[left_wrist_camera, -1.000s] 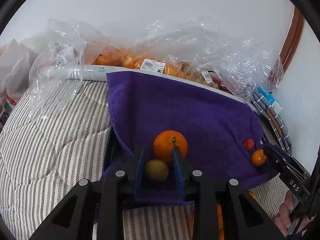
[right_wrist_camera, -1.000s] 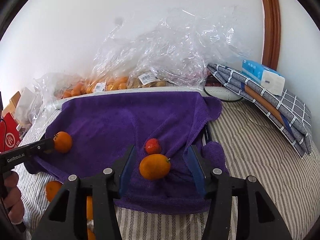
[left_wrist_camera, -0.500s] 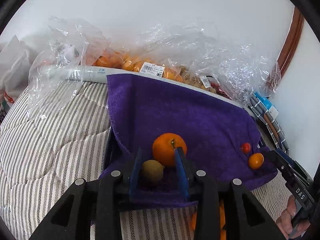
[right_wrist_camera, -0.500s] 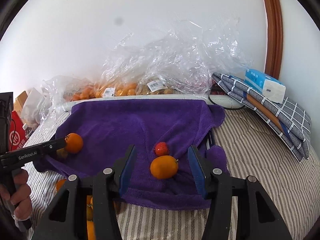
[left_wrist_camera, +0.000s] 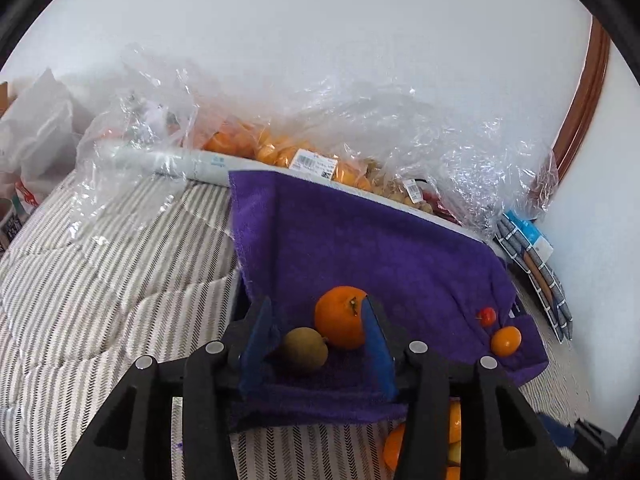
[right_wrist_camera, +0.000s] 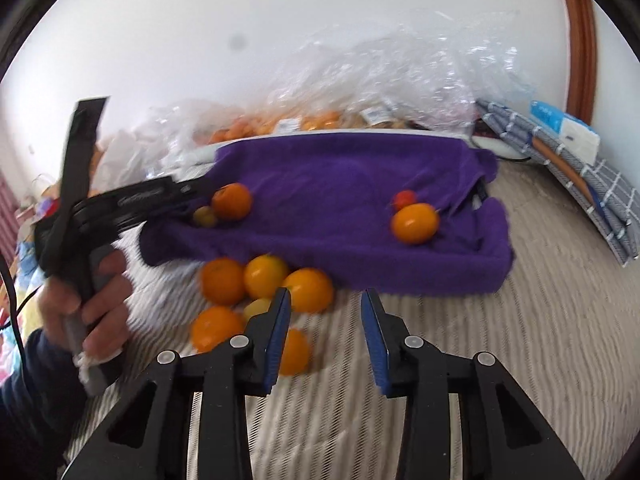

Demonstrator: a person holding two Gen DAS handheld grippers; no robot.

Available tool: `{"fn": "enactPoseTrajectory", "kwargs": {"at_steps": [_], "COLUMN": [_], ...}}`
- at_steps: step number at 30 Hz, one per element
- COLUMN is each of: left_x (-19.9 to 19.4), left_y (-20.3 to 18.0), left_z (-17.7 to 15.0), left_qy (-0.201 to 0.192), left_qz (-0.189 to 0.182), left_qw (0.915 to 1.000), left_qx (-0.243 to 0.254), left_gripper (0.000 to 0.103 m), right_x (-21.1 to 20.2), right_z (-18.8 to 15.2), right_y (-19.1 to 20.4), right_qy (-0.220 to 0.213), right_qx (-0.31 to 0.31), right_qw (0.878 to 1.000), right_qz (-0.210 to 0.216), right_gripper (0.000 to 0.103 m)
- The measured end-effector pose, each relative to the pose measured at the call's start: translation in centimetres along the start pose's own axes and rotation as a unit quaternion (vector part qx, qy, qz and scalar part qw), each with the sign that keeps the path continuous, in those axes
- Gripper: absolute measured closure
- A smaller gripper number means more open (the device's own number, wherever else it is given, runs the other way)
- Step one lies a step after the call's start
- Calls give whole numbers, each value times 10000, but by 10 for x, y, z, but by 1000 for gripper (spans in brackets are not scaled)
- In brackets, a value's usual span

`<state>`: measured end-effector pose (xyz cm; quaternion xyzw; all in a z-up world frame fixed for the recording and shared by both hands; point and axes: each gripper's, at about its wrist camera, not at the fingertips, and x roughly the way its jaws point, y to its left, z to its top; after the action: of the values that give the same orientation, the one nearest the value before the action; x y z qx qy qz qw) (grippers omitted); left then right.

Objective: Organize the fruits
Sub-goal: 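Open the left tool to set the yellow-green fruit beside the tangerine while the right withdraws, then close the right tool on the oval orange on the bed while the left approaches a large orange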

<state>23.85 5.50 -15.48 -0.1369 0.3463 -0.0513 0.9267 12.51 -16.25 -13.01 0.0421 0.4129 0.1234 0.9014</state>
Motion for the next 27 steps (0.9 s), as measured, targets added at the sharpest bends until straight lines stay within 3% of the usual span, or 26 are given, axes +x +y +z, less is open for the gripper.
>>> {"fn": "enactPoseTrajectory", "kwargs": {"at_steps": [6,14,20,27], "left_x": [-19,-27,-31,-37], "left_y": [7,27,24,17], "left_z": [1,-6,-12,-20], "left_qy": [-328,-204,-174,-193], "left_qz": [100,45,40,60], "left_qw": [9994,9995,9998,9994], "left_qx": [-29,-240,-32,263], "left_gripper": [54,54,54,54], "right_x": [13,22,30,30], "right_z": [-11,-14,-23,-26], "right_y": [26,30,34,40], "right_qy": [258,539,926,850], "right_qx": [-267,-340,-501,-718], "right_qw": [9990,9979,9938,9937], "right_qz": [246,143,360,159], "right_gripper": [65,63,62,65]}}
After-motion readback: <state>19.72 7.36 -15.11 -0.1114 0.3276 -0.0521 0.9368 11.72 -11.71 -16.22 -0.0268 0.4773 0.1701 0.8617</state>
